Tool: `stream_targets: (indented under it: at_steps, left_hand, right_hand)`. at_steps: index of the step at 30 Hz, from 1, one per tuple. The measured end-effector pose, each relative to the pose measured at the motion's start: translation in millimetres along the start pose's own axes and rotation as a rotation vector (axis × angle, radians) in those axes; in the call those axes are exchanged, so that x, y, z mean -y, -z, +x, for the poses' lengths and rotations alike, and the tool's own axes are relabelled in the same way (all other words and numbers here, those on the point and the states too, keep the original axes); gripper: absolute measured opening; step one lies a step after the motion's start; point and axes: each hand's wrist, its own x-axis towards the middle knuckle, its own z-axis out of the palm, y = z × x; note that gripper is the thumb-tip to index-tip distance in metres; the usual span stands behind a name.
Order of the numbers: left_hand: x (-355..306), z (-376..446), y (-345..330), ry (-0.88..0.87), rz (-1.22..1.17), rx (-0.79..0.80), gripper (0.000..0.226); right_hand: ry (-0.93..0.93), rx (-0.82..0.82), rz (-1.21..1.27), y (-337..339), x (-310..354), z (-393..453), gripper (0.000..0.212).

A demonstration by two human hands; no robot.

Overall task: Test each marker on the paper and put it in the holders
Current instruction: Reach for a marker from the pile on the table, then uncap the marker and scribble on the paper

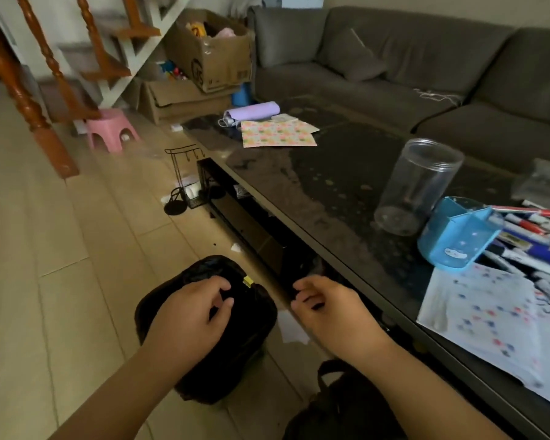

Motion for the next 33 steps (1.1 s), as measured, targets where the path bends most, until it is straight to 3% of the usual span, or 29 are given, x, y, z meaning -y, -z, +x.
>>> stream_targets:
  at_steps: [8, 14, 19, 23, 28, 33]
  left_hand:
    - [-116, 52, -37, -0.278, -0.138, 0.13, 0.025]
    - [-218, 73, -89, -0.562, -0.244, 0.217, 0.019]
    - [-290, 78, -133, -0.679, -0.315, 0.228, 0.02]
    - [-334, 87, -172, -0.722, -0.304, 0.321, 0.021]
    - [-349, 100, -218, -0.733, -0.297, 0.362, 0.017]
    - [-353, 106, -247, -0.88, -0.288, 0.343, 0.024]
  right_hand:
    - [-0.075, -0.479, 0.007, 110, -49, -62, 0.014]
    - [-0.273, -0.696, -0.048, 171, -109, -119, 0.013]
    - [-0.436, -0.768, -0.149, 202, -159, -143, 0.014]
    - [-0.58, -0.82, -0.259, 221, -203, -142, 0.033]
    - [-0.742, -0.8, -0.337, 227, -237, -121, 0.045]
    - [-0.788, -0.821, -0.446, 229, -261, -105, 0.038]
